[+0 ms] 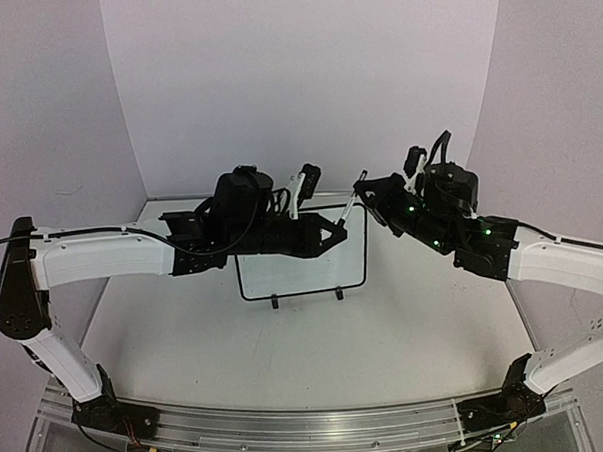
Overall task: Write a sentence on the whiteboard
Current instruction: Pass from the right arm to the left, then open the pen cap from the whiteboard marker.
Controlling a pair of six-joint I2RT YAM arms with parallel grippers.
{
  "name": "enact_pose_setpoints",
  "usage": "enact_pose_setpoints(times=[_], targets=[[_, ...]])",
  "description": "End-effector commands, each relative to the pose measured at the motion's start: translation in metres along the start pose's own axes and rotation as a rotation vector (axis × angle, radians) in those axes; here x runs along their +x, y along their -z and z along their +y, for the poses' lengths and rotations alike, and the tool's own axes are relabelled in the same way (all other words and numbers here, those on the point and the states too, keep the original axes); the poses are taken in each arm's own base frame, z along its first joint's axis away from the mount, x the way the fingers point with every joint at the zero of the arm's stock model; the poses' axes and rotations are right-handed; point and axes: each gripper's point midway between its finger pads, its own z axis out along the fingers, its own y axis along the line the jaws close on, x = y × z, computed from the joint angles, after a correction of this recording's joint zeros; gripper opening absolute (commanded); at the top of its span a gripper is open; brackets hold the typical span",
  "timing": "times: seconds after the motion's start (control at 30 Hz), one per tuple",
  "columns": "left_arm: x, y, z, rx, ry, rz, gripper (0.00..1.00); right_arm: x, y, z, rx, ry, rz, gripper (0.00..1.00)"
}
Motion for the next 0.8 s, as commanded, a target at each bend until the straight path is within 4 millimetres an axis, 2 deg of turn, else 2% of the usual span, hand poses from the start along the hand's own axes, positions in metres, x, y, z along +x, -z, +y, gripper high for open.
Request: enact_pose_setpoints(times=[0.0, 0.07, 0.13, 0.27, 0.4, 0.5, 0.63, 0.77], targets=[[-0.02, 0.003, -0.018, 0.037, -0.033, -0.044, 0.0, -0.013, 0.011, 0.005, 0.035, 0.066, -0.014, 0.16], [-0.015, 0.007, -0.016, 0.032, -0.039, -0.032, 0.0, -0.017, 0.017, -0.001, 0.074, 0.121, -0.015, 0.35], [-0.009, 0.012, -0.013, 0.023, -0.052, -0.014, 0.0, -0.02, 0.027, -0.008, 0.125, 0.201, 0.0, 0.47], [0.013, 0.023, -0.008, 0.015, -0.1, 0.075, 0.0, -0.028, 0.049, -0.012, 0.158, 0.339, 0.067, 0.62], [0.043, 0.033, -0.006, 0.046, -0.163, 0.22, 0.0, -0.021, 0.067, -0.011, 0.115, 0.448, 0.226, 0.69], [0.062, 0.042, -0.013, 0.141, -0.186, 0.305, 0.0, -0.007, 0.076, -0.012, 0.051, 0.477, 0.366, 0.72], [0.076, 0.056, -0.037, 0.311, -0.213, 0.372, 0.0, 0.032, 0.086, -0.001, -0.121, 0.463, 0.598, 0.77], [0.082, 0.066, -0.051, 0.406, -0.235, 0.412, 0.0, 0.068, 0.096, 0.008, -0.254, 0.401, 0.798, 0.79]])
